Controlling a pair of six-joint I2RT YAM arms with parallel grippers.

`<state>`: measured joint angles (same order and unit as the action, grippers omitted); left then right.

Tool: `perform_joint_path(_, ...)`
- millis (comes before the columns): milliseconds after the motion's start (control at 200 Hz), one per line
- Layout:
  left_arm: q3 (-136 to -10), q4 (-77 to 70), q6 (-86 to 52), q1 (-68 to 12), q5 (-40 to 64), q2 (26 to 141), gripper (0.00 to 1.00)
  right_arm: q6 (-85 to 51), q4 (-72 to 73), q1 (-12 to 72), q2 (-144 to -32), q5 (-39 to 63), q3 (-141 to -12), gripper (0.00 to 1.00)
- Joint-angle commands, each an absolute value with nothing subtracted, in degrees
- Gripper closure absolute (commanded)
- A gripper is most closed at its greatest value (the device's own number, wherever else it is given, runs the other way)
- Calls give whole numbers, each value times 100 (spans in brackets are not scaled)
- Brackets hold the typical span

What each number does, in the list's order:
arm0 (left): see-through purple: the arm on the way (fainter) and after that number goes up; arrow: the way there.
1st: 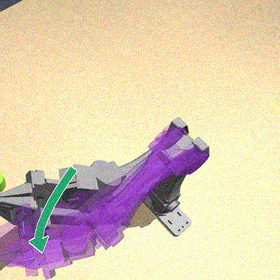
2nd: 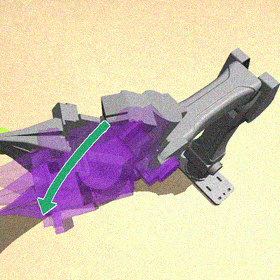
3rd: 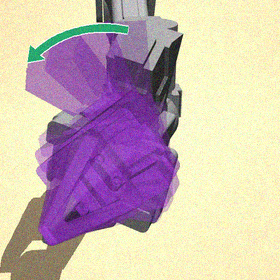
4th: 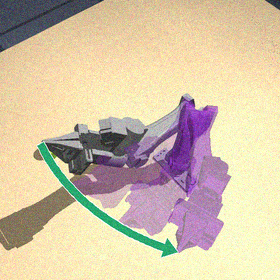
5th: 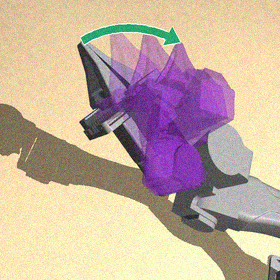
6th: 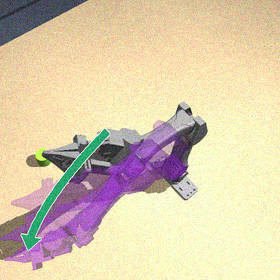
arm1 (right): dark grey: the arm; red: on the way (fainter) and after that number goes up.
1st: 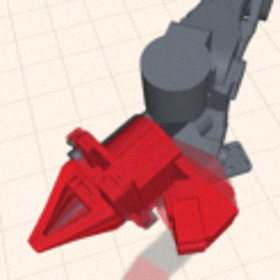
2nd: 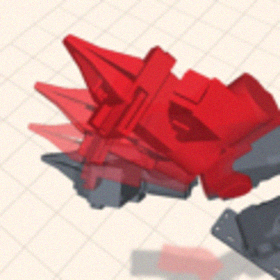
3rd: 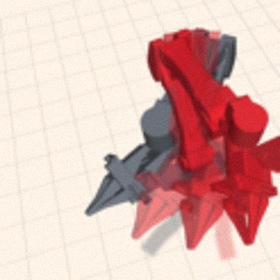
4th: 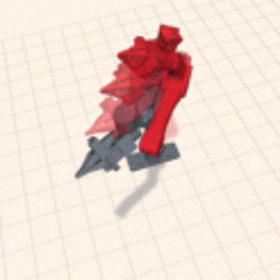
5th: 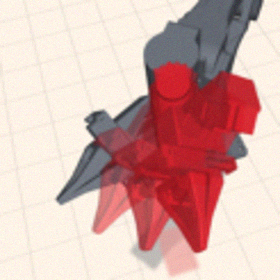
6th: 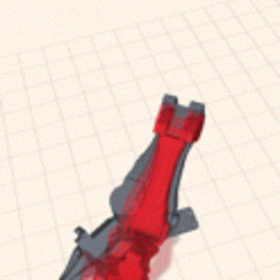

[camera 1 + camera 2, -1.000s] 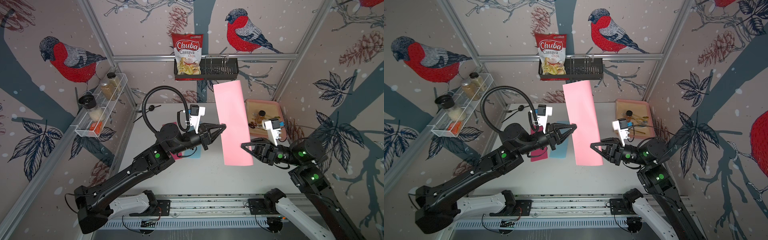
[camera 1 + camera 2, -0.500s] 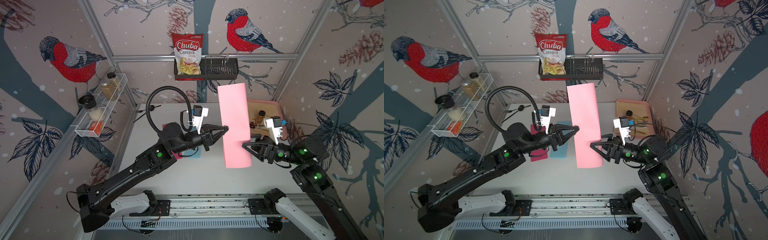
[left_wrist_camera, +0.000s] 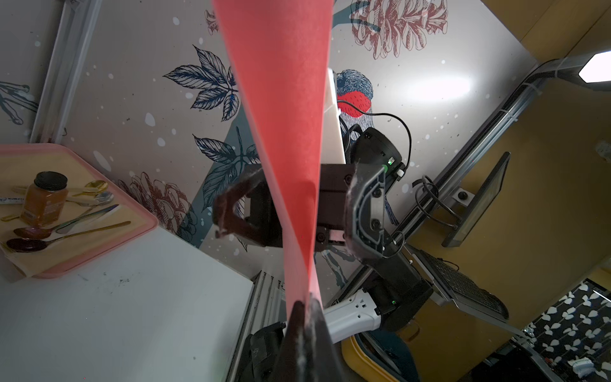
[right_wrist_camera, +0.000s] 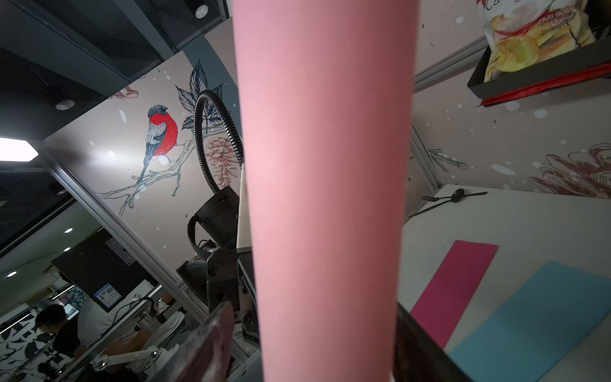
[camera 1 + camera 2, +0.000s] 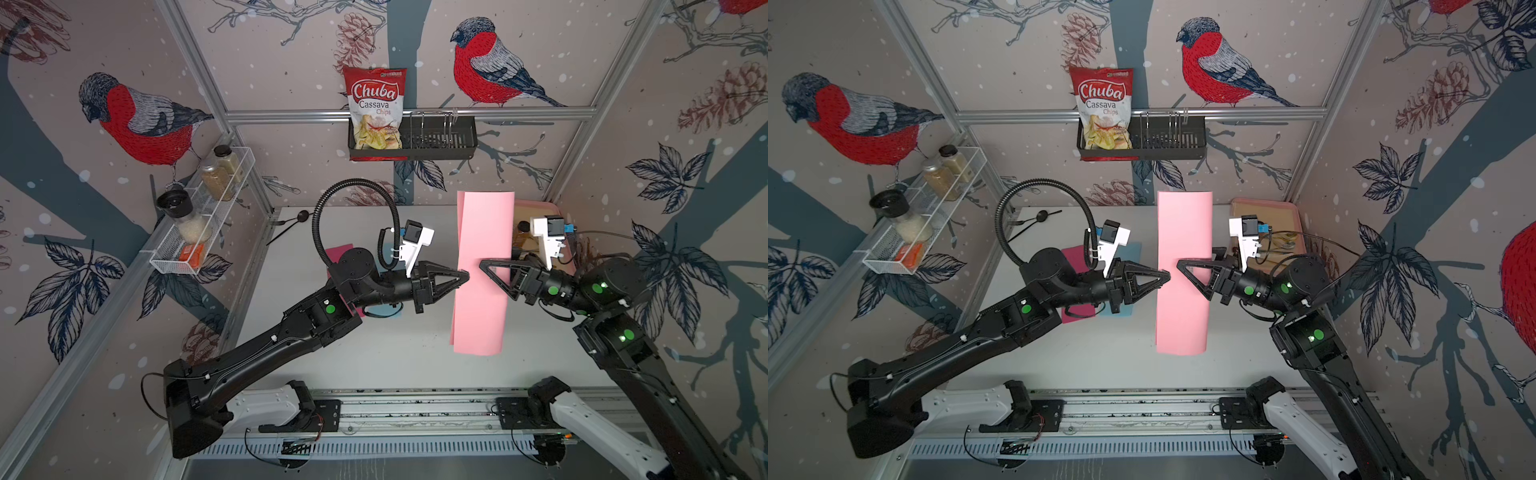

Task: Fold the rectangular paper in half along the long edge
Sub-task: Fold the paper.

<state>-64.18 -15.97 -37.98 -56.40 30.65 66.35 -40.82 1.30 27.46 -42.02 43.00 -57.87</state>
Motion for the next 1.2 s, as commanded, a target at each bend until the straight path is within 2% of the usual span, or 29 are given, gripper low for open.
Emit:
perform_joint_path(0, -6385, -1984, -3885, -5668, 3224, 6644, 100, -3937, 397, 2756, -4169, 3782, -5855, 28)
perform_joint_path(90, -6385, -1988, -3882, -5677, 3213, 6629, 100, -3930, 440, 2754, -4101, 3560, -5818, 31)
perform_joint_path(300, -6372, -1985, -3868, -5674, 3164, 6618, 100, -3920, 435, 2759, -4062, 3437, -5785, 45)
perform_joint_path(490, -6338, -2009, -3895, -5675, 3154, 6605, 100, -3964, 545, 2756, -4026, 3462, -5755, 64)
perform_joint_path(700, -6347, -1987, -3890, -5687, 3144, 6609, 97, -3999, 598, 2751, -4028, 3516, -5739, 67)
perform_joint_path(900, -6355, -1959, -3855, -5688, 3109, 6587, 100, -4033, 606, 2754, -4031, 3537, -5730, 67)
perform_joint_path(1086, -6360, -1943, -3812, -5687, 2996, 6539, 100, -4426, 991, 2754, -4138, 4217, -5678, 45)
perform_joint_path(1196, -6370, -1934, -3784, -5687, 2943, 6513, 100, -4569, 1110, 2760, -4155, 4569, -5643, 42)
